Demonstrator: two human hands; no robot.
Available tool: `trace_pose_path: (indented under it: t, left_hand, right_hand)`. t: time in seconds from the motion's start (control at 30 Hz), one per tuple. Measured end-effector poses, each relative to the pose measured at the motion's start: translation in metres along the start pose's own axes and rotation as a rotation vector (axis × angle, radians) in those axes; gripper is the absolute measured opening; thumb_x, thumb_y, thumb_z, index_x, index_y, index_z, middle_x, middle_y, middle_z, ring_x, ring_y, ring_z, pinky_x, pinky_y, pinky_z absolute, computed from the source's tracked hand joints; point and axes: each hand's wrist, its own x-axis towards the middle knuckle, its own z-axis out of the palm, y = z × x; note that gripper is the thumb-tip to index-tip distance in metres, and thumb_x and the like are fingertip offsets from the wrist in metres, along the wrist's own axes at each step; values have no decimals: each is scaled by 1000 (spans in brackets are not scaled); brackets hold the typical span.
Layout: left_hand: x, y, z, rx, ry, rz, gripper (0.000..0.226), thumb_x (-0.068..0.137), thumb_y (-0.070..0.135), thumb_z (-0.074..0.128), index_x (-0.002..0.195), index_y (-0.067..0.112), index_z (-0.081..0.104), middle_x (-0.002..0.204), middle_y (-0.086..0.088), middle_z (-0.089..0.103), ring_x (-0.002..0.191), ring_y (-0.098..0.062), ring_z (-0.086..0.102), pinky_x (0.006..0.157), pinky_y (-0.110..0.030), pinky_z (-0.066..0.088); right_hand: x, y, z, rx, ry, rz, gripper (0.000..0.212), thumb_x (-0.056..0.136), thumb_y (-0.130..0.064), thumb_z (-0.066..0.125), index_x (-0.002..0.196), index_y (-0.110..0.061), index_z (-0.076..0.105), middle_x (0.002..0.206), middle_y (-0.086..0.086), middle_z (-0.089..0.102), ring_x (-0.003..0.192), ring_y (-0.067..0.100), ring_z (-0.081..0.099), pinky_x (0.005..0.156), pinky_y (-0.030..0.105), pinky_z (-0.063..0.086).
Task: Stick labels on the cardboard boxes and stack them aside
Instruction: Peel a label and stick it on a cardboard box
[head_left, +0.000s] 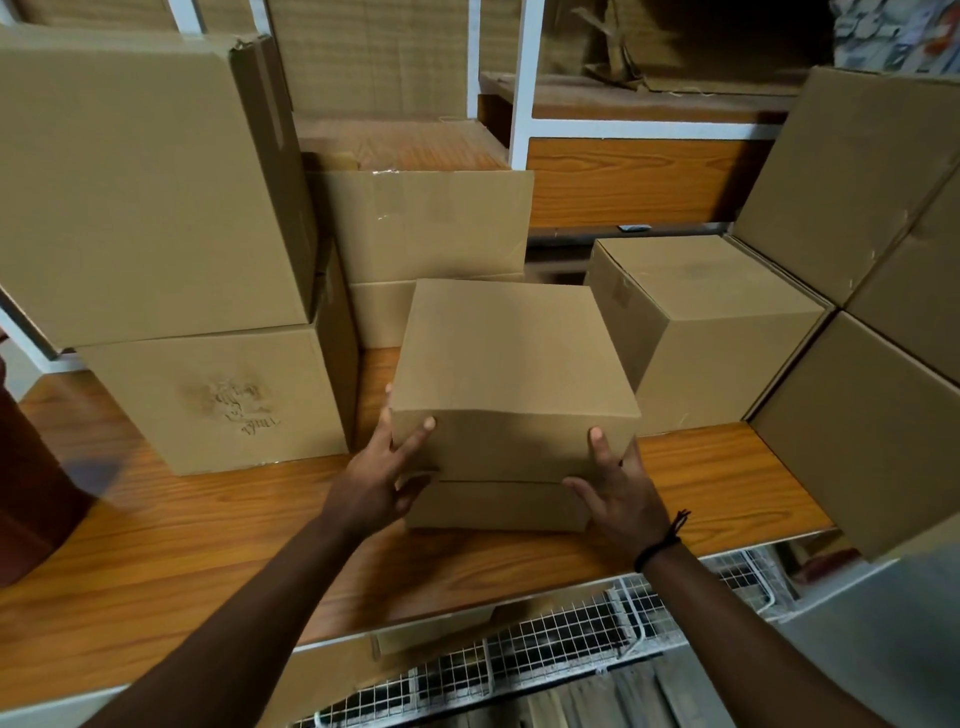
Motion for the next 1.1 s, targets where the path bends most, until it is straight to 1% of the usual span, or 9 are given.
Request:
trace_pose_path:
  t: [0.13, 0.2, 0.3, 0.4, 0.53, 0.63, 0.8, 0.97, 1.1]
  left_hand:
    - [17, 4, -1, -18, 21, -86, 111, 84, 21, 76, 151, 53, -7, 155, -34, 18, 120, -46, 54, 83, -57, 57]
    - [25, 6, -7, -7, 31, -97, 99, 88, 35, 69, 151, 53, -6, 157, -29, 17, 122, -46, 52, 85, -59, 55]
    - [46, 22, -27, 10, 97, -155, 72, 89, 56, 48, 151, 54, 10, 161, -17, 18, 112, -38, 60, 89, -51, 56]
    - [75, 38, -51, -80, 210, -230, 63, 86, 59, 53, 145, 51, 33, 162, -7, 22, 88, -25, 68, 85, -41, 58]
    - [105, 32, -72, -277, 128, -328, 62, 75, 61, 67, 134, 56, 48, 159, 2, 31, 118, -11, 53, 101, -40, 50]
    - [116, 29, -77, -299, 58, -387, 63, 67, 70, 62, 129, 61, 50, 152, 2, 44, 107, -15, 61, 98, -42, 50]
    - [135, 22, -74, -418, 29, -516, 52, 78, 50, 76, 127, 47, 60, 146, 2, 52, 129, -18, 51, 110, -47, 40]
    - [151, 22, -79, -817, 12, -595, 44, 90, 9, 67, 133, 15, 60, 138, -5, 58, 112, -9, 61, 88, -16, 51]
    - [147, 13, -68, -832, -36, -641, 45, 90, 5, 65, 133, 14, 60, 139, -5, 57, 121, -16, 57, 105, -30, 45]
  right_hand:
    - [19, -8, -5, -60, -24, 48, 79, 81, -47, 67, 146, -28, 25, 129, 35, 46, 109, 45, 59, 78, 47, 57]
    - [28, -7, -13, -101, -18, 51, 81, 85, -55, 60, 151, -36, 17, 134, 34, 44, 116, 44, 55, 87, 44, 52]
    - [51, -18, -34, -101, -1, 141, 80, 88, -50, 61, 144, -56, 4, 143, 28, 38, 126, 41, 46, 98, 42, 45]
    - [80, -35, -61, -87, 53, 175, 71, 86, -48, 62, 143, -51, 21, 151, 23, 32, 138, 35, 35, 110, 44, 34]
    - [110, -51, -96, -73, 65, 177, 62, 84, -37, 71, 139, -38, 43, 145, 11, 45, 141, 22, 32, 110, 27, 26]
    - [128, -52, -108, -81, 0, 224, 55, 84, -39, 70, 136, -37, 51, 137, -3, 56, 129, 17, 48, 98, 20, 34]
    - [143, -44, -99, 61, -97, 374, 53, 83, -38, 72, 133, -34, 55, 138, -7, 55, 125, 11, 49, 93, 20, 34]
    - [159, -40, -92, 118, -147, 458, 49, 85, -37, 71, 131, -29, 58, 140, -7, 53, 129, 10, 45, 96, 20, 30]
    - [167, -31, -78, 112, -198, 491, 49, 85, -39, 71, 130, -27, 59, 139, -6, 54, 131, 12, 45, 107, 29, 33]
